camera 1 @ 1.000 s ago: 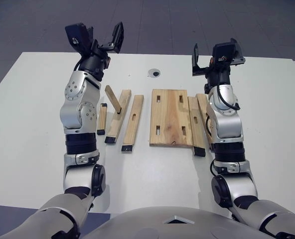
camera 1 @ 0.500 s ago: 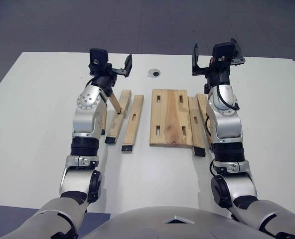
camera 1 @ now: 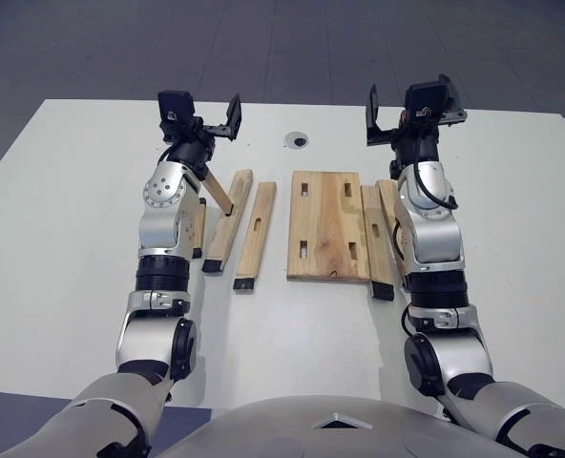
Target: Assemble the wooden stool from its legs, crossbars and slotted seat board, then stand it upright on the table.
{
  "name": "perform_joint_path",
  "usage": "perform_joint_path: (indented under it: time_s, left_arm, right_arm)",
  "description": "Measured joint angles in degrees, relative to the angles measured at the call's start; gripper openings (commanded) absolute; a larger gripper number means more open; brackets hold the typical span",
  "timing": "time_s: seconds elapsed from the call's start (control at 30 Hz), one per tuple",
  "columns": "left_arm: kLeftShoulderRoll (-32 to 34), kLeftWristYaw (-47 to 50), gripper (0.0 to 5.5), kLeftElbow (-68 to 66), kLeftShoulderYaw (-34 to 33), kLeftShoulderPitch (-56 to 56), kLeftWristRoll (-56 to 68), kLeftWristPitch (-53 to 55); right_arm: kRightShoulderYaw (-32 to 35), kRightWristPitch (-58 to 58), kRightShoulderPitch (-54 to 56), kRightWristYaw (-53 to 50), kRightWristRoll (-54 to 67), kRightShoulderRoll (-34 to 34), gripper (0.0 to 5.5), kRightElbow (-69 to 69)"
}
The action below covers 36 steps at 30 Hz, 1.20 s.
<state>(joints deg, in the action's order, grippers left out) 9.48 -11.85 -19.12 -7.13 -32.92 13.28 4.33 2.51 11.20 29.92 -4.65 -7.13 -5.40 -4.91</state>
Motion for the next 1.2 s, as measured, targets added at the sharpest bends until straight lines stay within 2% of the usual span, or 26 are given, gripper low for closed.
perform_joint_path:
  time_s: [0.43,0.63,0.9,1.07,1.2]
  left_arm:
    - [1.8,1.6,5.37,16.3,-3.4,0.6,2.1,5.7]
    - [5.5,-1.5,5.37,29.4,-4.7,16.0,3.5,11.7]
    - [9.3,-8.0,5.37,43.2,-7.6,29.8,13.8,19.0]
    - [9.4,-9.5,5.37,49.1,-4.5,35.8,16.0,21.7]
    - [9.4,-9.8,5.37,47.2,-1.3,42.2,13.5,22.2]
  right_arm:
    - [0.0,-0.4,0.0,-0.2,0.0,0.1,5.40,-0.2]
    - [0.4,-0.4,-0.4,-0.2,0.0,-0.2,5.40,-0.1]
    - [0.5,-0.4,-0.8,0.5,0.0,-1.0,5.40,-0.2]
    - [0.6,-0.3,-1.7,0.5,-0.1,-1.0,5.40,0.2]
    - [0.4,-0.1,-2.8,0.4,-0.2,-1.0,5.40,1.3]
